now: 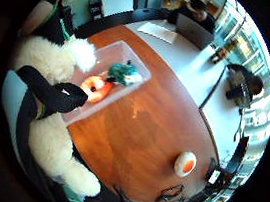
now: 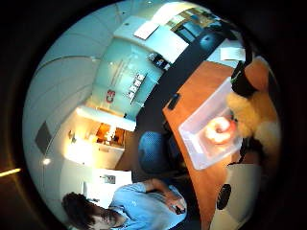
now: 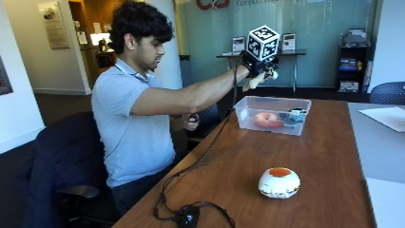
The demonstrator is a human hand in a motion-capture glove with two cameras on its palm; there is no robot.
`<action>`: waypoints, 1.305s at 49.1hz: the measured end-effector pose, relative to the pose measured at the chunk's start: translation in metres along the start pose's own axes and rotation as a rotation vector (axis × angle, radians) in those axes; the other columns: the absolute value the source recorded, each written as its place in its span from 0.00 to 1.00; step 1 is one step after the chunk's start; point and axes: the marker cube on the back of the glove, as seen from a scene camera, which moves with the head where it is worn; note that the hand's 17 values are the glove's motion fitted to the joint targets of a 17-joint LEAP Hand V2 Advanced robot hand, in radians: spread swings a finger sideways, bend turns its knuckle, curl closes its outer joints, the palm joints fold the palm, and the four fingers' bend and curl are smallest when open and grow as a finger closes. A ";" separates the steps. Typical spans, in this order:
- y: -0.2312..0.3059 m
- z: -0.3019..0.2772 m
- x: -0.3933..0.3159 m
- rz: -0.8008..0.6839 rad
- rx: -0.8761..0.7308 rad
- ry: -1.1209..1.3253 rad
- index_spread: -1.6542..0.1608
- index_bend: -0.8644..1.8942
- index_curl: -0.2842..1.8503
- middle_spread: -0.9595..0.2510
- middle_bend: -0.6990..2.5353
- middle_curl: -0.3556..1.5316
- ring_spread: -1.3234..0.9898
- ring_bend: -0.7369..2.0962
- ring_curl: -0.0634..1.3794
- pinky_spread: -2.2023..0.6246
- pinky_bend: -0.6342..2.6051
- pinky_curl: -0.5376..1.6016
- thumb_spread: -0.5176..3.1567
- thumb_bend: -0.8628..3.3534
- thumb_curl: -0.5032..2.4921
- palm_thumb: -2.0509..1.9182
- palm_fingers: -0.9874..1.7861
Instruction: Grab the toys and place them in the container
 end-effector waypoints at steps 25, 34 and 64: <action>-0.016 0.081 -0.025 0.034 -0.369 -0.068 0.76 0.37 0.36 0.75 0.27 0.37 0.53 0.38 0.35 0.70 0.60 0.45 0.53 0.29 0.38 0.66 0.28; 0.045 0.024 0.047 0.131 -0.223 0.117 0.75 0.37 0.32 0.79 0.26 0.34 0.56 0.31 0.24 0.76 0.56 0.41 0.54 0.24 0.33 0.56 0.29; 0.279 0.002 0.362 1.009 -0.306 0.324 0.73 0.36 0.29 0.79 0.26 0.32 0.57 0.31 0.20 0.80 0.56 0.39 0.54 0.21 0.28 0.53 0.28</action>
